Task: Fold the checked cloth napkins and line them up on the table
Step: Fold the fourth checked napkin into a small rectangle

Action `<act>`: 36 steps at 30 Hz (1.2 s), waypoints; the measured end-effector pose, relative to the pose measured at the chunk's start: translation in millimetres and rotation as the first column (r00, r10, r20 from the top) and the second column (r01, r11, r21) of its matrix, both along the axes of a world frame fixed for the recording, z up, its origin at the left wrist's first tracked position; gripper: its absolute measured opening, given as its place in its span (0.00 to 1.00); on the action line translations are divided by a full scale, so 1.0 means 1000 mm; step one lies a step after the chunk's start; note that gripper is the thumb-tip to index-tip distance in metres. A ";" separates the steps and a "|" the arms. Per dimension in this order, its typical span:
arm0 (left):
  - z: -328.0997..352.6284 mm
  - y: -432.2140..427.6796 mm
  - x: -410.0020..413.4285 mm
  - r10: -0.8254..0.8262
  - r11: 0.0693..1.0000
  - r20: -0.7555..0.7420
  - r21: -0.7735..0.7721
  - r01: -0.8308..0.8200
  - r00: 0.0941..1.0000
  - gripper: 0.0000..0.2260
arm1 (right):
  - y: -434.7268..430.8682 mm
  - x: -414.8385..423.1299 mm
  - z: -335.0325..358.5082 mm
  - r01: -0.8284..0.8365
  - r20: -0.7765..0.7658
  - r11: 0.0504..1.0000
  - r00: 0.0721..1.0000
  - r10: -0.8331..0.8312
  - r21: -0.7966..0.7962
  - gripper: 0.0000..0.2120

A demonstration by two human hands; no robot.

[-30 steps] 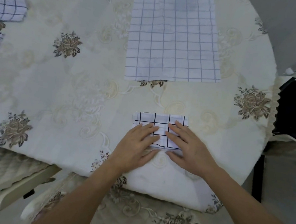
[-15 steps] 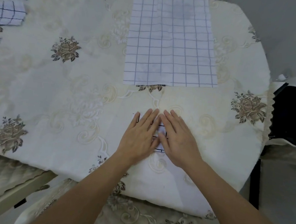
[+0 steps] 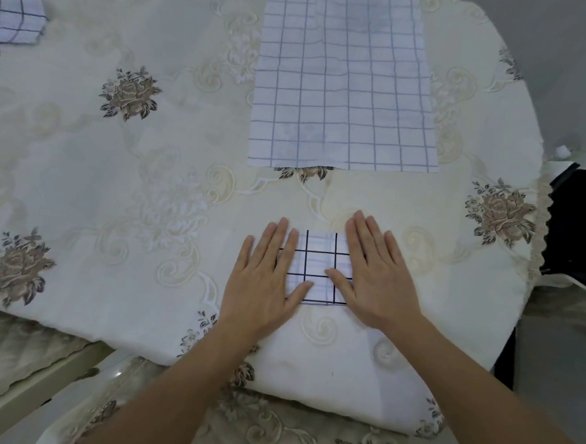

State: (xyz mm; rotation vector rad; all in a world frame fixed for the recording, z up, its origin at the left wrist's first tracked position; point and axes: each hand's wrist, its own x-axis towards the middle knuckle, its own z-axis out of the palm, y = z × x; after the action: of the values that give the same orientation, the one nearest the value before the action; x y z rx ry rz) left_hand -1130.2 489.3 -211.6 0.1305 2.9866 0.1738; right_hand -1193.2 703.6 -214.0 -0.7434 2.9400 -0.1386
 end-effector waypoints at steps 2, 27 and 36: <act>0.004 -0.007 0.004 0.015 1.000 -0.004 -0.004 -0.015 1.000 0.33 | 0.001 0.000 0.003 0.013 -0.004 1.000 1.000 -0.013 0.009 0.39; 0.024 0.016 -0.004 0.171 0.982 -0.031 0.092 -0.168 0.985 0.35 | -0.003 0.007 0.008 -0.130 -0.023 0.987 0.991 0.129 -0.091 0.34; 0.004 0.058 -0.005 0.181 0.984 0.010 0.007 -0.181 0.984 0.31 | 0.035 -0.021 0.004 -0.400 0.032 0.913 0.915 0.403 -0.082 0.38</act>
State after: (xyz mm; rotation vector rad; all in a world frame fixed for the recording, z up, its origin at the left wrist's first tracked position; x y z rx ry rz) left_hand -1135.2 547.6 -207.5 -0.1408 2.9863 0.2062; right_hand -1214.3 738.5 -210.2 -1.3149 2.6761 -0.2258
